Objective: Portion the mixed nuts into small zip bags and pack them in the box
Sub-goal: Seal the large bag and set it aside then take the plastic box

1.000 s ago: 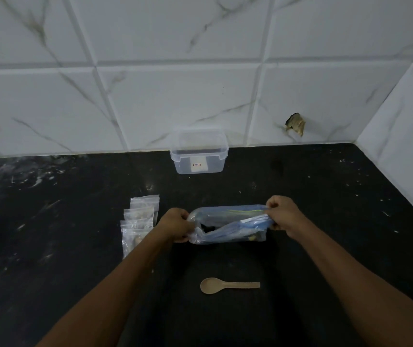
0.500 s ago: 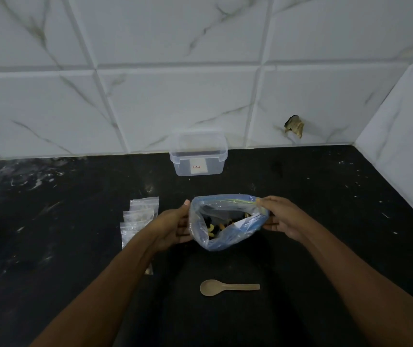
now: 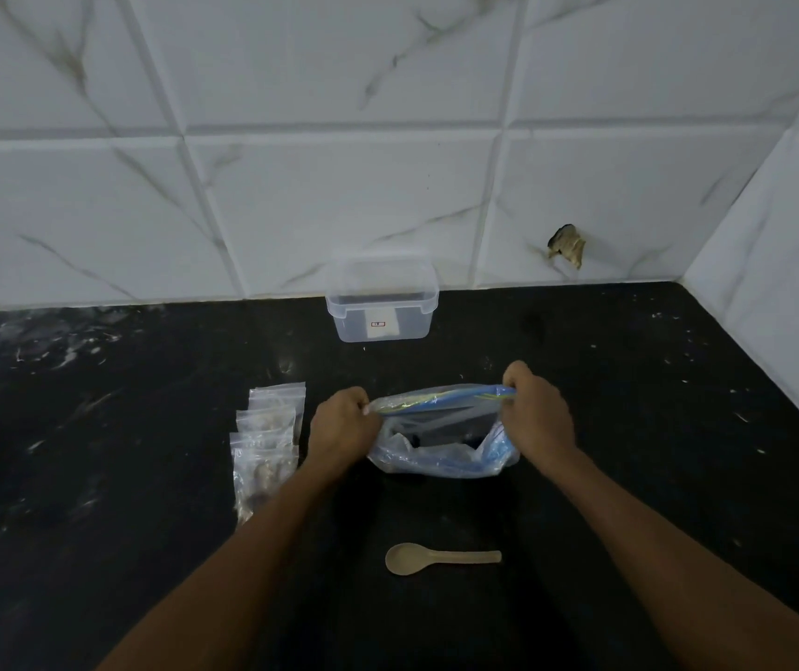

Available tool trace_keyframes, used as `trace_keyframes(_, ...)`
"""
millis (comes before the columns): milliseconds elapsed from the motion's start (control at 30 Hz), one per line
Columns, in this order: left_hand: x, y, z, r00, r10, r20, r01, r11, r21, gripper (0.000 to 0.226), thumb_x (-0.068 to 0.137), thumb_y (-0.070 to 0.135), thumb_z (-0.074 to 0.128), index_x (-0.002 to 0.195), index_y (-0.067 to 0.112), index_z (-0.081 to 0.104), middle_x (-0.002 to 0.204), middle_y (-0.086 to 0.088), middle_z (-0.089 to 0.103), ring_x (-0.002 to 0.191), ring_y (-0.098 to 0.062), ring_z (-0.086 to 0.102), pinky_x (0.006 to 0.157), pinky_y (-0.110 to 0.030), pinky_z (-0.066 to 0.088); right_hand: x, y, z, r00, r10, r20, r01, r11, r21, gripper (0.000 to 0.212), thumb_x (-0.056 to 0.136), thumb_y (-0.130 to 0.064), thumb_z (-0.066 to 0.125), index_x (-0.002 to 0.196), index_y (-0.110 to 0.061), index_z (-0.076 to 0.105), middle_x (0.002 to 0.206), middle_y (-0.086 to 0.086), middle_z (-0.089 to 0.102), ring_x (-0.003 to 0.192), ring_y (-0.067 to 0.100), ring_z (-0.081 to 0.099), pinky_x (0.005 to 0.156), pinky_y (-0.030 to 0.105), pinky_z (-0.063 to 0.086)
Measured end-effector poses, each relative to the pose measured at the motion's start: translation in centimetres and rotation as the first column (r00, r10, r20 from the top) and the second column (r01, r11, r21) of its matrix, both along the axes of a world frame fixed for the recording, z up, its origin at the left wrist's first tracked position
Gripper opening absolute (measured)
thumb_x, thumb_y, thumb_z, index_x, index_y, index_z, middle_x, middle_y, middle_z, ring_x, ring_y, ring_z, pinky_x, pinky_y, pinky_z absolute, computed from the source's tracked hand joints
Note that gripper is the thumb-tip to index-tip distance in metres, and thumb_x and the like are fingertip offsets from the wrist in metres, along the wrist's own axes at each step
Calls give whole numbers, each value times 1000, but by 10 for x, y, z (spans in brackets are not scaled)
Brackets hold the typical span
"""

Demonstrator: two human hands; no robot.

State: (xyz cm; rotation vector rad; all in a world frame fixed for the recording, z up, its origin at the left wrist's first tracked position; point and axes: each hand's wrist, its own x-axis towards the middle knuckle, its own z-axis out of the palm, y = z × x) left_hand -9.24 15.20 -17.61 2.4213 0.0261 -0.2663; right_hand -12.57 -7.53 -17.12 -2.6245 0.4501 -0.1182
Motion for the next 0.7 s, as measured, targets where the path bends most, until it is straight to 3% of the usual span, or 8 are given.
trace_keyframes(33,0,-1,-1,1000,26,-13,-27,998,-48,24,92,14,58,71,19,48,71,3,55,62,-6,51,47,-17,34,0,0,-1,1000,-25,2,25,999,44,10,90,-7,52,90,-17,48,83,3,58,70,17,58,55,32,47)
trace_keyframes(100,1,1,-2,982,109,-157,-143,963,-229,13,92,15,60,82,12,53,78,-3,60,63,-7,55,42,-13,41,-1,-7,3,987,-126,-102,156,912,380,8,89,-11,56,97,-14,55,91,5,62,80,19,64,68,36,56)
trace_keyframes(200,0,12,4,818,75,-570,-449,703,-551,22,91,17,65,108,5,59,101,-15,71,80,-22,72,56,-28,58,-4,-25,13,954,-47,-296,291,392,873,24,88,-10,63,112,-6,61,110,15,68,99,26,67,84,39,55)
trace_keyframes(267,-2,20,6,735,-52,-676,-535,568,-625,27,92,16,63,115,5,59,103,-19,74,84,-28,74,63,-37,62,-8,-34,17,951,55,-303,283,233,931,31,86,-5,65,117,-5,60,115,16,69,104,27,67,86,38,53)
trace_keyframes(400,-5,26,7,733,-240,-637,-523,401,-752,33,88,3,60,120,7,54,117,-23,69,102,-34,70,76,-40,62,-10,-32,13,941,39,-337,301,361,883,40,83,4,65,119,-13,55,112,13,68,99,25,68,73,35,55)
trace_keyframes(500,-6,21,4,790,-215,-573,-424,483,-766,33,88,-3,58,118,11,53,122,-21,64,101,-33,70,72,-36,63,-8,-30,8,921,-32,-388,379,303,874,35,84,2,65,115,-11,56,106,13,68,94,25,67,78,37,55)
trace_keyframes(567,-5,19,5,818,-134,-560,-416,535,-735,24,90,-1,58,109,13,53,121,-20,61,94,-30,70,64,-30,61,-8,-28,7,905,-70,-419,418,324,849,31,83,3,63,112,-7,58,96,13,65,78,20,62,68,32,52)
trace_keyframes(700,-6,8,11,927,47,-372,-243,831,-501,22,91,1,60,100,17,49,111,-12,60,79,-17,65,51,-20,50,-8,-11,3,964,-184,-193,258,823,506,19,78,7,54,87,-9,50,83,10,56,66,17,51,55,30,43)
